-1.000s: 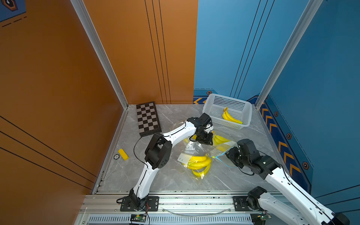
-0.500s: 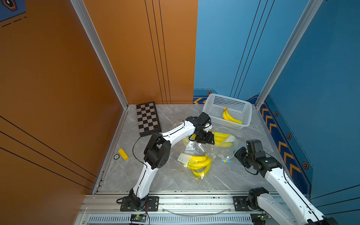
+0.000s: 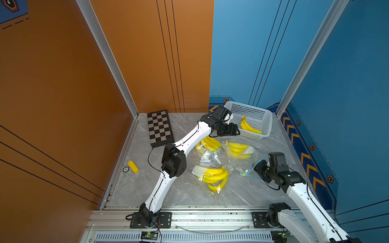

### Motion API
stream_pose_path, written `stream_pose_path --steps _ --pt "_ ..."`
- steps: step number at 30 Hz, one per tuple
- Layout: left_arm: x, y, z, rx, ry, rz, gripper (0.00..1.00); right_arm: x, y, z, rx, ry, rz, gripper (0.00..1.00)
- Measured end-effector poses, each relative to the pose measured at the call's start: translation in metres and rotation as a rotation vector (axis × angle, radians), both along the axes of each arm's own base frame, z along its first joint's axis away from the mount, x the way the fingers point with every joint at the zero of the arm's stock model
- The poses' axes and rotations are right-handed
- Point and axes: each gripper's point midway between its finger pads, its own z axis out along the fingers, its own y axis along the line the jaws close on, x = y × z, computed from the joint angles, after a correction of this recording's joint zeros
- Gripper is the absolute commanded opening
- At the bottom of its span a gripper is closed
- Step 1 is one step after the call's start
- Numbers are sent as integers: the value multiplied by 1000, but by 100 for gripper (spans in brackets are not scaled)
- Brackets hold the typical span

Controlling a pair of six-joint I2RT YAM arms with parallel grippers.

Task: Open the zip-top bag and take out the banana
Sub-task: Adjust the zipper food storage bag at the center of the board.

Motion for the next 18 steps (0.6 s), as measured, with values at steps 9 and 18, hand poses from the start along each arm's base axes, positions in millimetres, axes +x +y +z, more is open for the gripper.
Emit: stream_pose_path --steps 9,18 --pt "-6 -3 -82 104 76 -57 73 10 2 -12 22 23 26 51" --pt "-35 -36 -73 43 73 -155 69 40 21 -39 79 33 102 52"
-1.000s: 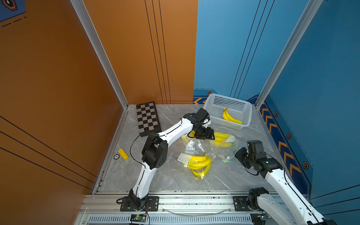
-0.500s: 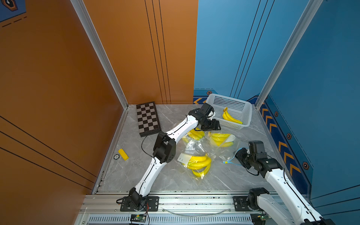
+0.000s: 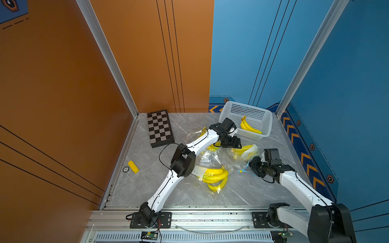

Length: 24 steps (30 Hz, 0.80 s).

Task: Open the zip-top bag and take out the banana
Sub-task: Adjust the zipper food storage bag at the center of the board.

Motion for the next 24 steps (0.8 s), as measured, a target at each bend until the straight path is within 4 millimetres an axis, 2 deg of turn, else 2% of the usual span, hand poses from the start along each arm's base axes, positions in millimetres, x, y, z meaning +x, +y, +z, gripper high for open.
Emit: stream_pose_path --steps 5,11,15,18,24 --pt "-21 -15 -6 -13 20 -49 60 7 2 -15 -4 21 12 52" --pt "-32 -15 -20 0 55 -68 58 2 -5 -11 -15 25 5 53" --pt "-35 -15 -21 -4 75 -69 36 -7 -22 17 -23 -41 -36 53" --pt "-37 -16 -20 -12 84 -75 8 -13 -31 32 -18 -73 -53 53" --pt "-45 -11 -23 -2 110 -80 4 -29 -32 39 -1 -54 -37 53"
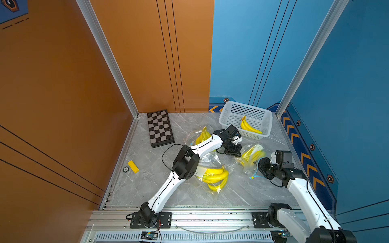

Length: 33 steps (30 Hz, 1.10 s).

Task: Open the zip-top bag and take out the banana
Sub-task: Adjust the zipper food storage bag at the center of the board.

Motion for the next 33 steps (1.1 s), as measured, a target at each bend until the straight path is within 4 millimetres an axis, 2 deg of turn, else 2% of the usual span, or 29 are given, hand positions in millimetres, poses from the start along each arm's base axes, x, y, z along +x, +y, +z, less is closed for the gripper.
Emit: stream_pose_path --steps 5,7,10,13,15,18,20,22,23,25,27,30,33 --pt "-1 4 19 -14 -12 6 1 -7 5 1 22 10 23 54" --pt "0 6 34 -27 -27 10 1 -10 6 1 30 8 28 54" --pt "4 12 68 -62 -69 24 1 -13 6 5 38 -9 25 58" --pt "9 25 117 -90 -120 58 4 -13 7 11 50 -38 27 62" --pt "14 31 166 -132 -195 86 4 -11 10 12 67 -63 38 63" --pt "13 38 237 -230 -271 125 3 -8 15 2 106 -83 34 63" --pt "8 42 269 -278 -298 136 3 -7 17 -8 138 -91 17 63" --pt "0 44 283 -292 -307 133 4 -5 18 -13 163 -100 1 64" --pt "-4 45 282 -282 -306 131 3 -4 18 -14 172 -109 -5 64" --pt "-8 47 263 -240 -271 122 0 0 18 -14 181 -131 -14 64" --pt "-13 48 229 -178 -201 110 1 3 18 -13 186 -145 -12 64" --pt "-17 52 164 -48 -85 106 1 5 18 -10 185 -161 -9 64" --pt "-19 57 122 34 -12 107 1 5 17 -4 182 -189 -11 63"
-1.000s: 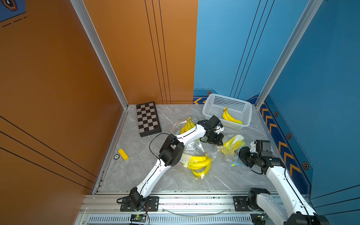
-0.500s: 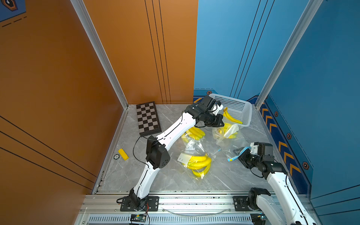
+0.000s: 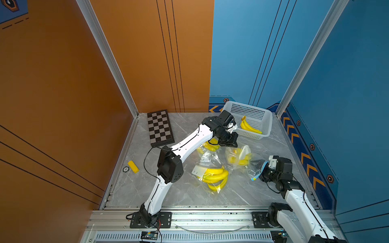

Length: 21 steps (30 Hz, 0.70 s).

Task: Open the zip-top bag and take out the banana
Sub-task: Adjust the zipper food storage bag at the center of the board.

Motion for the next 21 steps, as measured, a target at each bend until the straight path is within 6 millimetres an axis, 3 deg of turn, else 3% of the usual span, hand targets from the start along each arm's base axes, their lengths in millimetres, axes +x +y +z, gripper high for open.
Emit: stream_pose_path --steps 3,7,9,12,15,17,21 --pt "-2 7 -16 37 30 2 1 -3 -1 1 -1 6 -6 62" --pt "-2 14 -28 62 28 -11 0 -22 -2 -1 -37 106 13 62" --pt "-2 20 -36 80 33 -12 0 -31 -5 12 -73 120 22 61" --pt "1 29 -46 103 43 -8 0 -41 -7 47 -118 84 30 55" --pt "5 35 -51 114 42 0 0 -50 -7 73 -138 51 38 39" --pt "6 36 -51 117 39 2 0 -59 -4 77 -129 71 57 33" --pt "7 38 -47 113 31 3 0 -79 0 73 -117 145 80 31"
